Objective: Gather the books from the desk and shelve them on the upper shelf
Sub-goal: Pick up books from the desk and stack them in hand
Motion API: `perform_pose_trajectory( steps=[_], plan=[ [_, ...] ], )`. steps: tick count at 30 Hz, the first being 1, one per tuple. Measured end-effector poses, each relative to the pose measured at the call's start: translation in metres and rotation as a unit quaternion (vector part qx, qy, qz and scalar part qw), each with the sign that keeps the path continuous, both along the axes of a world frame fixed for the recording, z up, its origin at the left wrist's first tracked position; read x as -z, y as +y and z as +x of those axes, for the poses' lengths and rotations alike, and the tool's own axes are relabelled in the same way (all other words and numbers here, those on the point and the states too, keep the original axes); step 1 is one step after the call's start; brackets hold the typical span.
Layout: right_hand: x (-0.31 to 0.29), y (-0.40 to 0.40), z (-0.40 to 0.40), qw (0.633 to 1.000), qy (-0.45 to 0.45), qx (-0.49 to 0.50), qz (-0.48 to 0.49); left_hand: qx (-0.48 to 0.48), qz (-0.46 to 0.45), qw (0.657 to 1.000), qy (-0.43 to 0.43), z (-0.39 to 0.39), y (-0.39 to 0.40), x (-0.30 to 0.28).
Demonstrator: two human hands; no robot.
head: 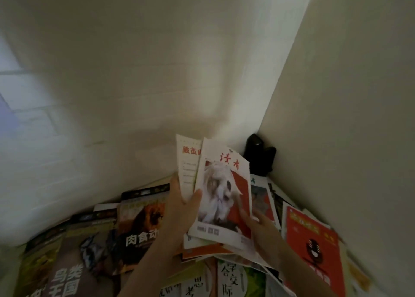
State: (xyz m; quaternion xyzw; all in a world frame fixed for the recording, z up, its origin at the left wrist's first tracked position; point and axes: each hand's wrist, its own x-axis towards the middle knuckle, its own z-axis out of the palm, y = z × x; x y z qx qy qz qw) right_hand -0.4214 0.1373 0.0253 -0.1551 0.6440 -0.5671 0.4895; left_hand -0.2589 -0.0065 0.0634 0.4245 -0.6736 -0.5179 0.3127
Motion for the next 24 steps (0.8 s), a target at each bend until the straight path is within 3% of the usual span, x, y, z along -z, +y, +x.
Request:
perform_pose_trajectory(
  steps=[2,5,8,13,16,20,24],
  plan=[
    [0.011,0.004,-0.006,0.99,0.12,0.006,0.074,-0.021,0.048,0.998,-0.041,-0.008,-0.003,0.034],
    [0.044,-0.008,-0.005,0.943,0.255,-0.113,0.182,-0.029,0.063,0.983,-0.172,-0.008,-0.008,0.079],
    [0.064,-0.018,-0.005,0.912,0.319,-0.143,0.217,-0.009,0.02,0.963,-0.267,-0.015,-0.011,0.09],
    [0.081,-0.014,-0.02,0.919,0.298,-0.173,0.193,0.002,0.026,0.968,-0.251,-0.031,-0.012,0.084],
    [0.078,-0.017,-0.027,0.899,0.349,-0.208,0.163,0.003,0.054,0.969,-0.241,-0.028,-0.012,0.082],
    [0.083,-0.016,-0.064,0.804,0.553,-0.162,0.15,0.01,0.112,0.973,-0.202,-0.024,-0.022,0.085],
    [0.099,0.006,-0.091,0.719,0.565,-0.294,0.28,0.002,0.124,0.975,-0.182,-0.022,-0.019,0.091]
  ],
)
